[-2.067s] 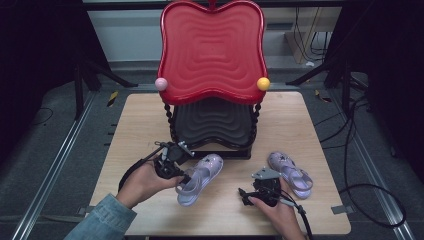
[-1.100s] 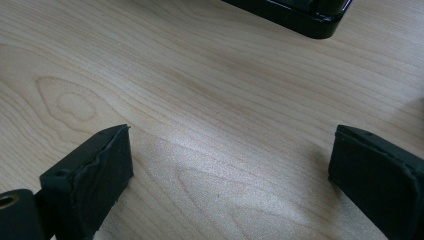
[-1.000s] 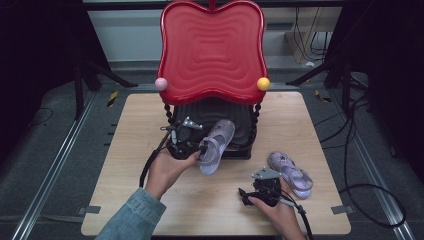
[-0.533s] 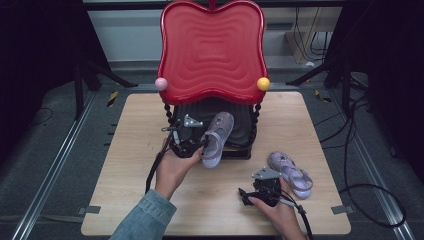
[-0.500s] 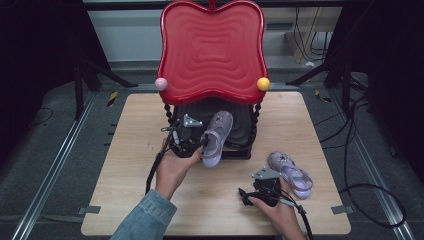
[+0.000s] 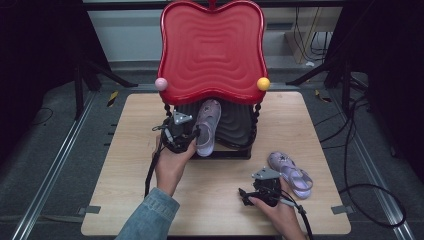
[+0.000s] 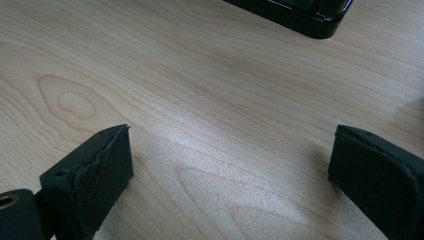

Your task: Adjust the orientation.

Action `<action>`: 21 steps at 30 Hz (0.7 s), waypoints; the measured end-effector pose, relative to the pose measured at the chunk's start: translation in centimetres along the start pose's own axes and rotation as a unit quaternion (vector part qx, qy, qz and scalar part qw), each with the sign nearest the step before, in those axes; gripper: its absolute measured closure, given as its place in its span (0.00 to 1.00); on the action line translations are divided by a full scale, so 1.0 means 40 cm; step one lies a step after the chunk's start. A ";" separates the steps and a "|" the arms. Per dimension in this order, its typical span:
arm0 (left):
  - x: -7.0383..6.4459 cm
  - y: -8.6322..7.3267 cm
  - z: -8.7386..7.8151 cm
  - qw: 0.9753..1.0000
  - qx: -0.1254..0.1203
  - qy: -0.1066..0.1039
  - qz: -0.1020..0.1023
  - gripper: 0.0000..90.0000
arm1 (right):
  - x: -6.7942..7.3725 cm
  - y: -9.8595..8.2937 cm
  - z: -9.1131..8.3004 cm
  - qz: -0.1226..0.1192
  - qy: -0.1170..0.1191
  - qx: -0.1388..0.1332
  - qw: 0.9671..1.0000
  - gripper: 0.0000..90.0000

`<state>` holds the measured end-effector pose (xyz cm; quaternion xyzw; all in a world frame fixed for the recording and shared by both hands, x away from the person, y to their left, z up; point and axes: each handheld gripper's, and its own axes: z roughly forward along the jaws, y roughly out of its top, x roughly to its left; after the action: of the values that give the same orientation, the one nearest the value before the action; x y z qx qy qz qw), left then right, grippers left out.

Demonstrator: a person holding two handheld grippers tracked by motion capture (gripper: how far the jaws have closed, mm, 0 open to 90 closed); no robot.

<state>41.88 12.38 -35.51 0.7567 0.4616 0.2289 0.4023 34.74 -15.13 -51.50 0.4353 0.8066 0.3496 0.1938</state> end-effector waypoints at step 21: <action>-0.003 0.003 0.046 0.997 -0.049 0.042 -0.032 0.91 | -0.003 -0.002 -0.002 -0.003 0.003 0.000 1.000 0.05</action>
<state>43.23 11.51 -36.46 0.7107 0.4900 0.2702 0.4264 34.70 -15.29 -51.50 0.4316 0.8086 0.3503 0.1927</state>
